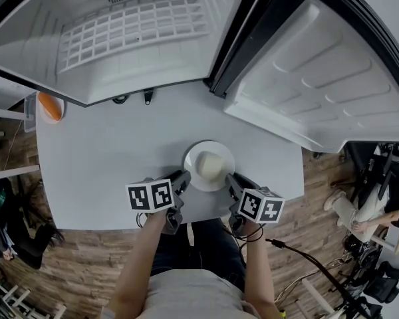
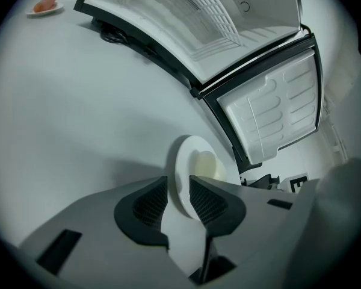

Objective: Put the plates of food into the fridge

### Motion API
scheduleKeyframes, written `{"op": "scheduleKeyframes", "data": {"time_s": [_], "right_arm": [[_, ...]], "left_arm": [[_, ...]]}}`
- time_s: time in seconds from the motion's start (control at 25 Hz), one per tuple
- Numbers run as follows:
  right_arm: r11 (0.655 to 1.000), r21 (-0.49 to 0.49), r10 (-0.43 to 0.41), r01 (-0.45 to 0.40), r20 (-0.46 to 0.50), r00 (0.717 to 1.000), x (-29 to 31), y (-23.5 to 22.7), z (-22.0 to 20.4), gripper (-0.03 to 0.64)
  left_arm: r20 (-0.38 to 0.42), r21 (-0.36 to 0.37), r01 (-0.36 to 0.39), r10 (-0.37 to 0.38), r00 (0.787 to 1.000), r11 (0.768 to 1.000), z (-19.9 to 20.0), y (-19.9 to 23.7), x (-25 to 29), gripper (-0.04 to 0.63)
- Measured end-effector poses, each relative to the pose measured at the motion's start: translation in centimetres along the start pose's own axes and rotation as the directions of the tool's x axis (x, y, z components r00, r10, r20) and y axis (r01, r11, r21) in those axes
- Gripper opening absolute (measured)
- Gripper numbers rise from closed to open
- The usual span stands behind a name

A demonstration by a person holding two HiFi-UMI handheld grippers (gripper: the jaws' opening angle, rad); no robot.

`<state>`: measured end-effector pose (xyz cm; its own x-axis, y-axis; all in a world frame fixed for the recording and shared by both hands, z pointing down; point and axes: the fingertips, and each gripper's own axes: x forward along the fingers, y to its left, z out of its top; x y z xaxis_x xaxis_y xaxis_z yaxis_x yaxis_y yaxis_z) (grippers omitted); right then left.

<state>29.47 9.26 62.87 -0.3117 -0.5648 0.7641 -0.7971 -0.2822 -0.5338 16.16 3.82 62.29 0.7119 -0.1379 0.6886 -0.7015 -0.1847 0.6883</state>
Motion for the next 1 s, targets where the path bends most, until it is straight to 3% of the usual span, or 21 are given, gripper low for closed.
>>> {"op": "scheduleKeyframes", "data": {"time_s": [0.6,0.8,1.0], "right_arm": [[0.996,0.081,0.044,-0.043,-0.007,0.999,0.2,-0.2,0.3,0.081],[0.985,0.154,0.069,-0.071,0.014,0.997,0.4,-0.1,0.3,0.080],[0.974,0.205,0.097,-0.100,0.022,0.995,0.3,0.1,0.2,0.052]], "left_arm": [[-0.004,-0.072,0.008,-0.008,1.000,0.997,-0.2,-0.7,1.1,0.097],[0.024,-0.118,0.003,0.000,1.000,0.993,-0.1,-0.4,1.1,0.095],[0.072,-0.154,0.000,0.011,0.997,0.988,0.0,0.2,0.5,0.043]]}}
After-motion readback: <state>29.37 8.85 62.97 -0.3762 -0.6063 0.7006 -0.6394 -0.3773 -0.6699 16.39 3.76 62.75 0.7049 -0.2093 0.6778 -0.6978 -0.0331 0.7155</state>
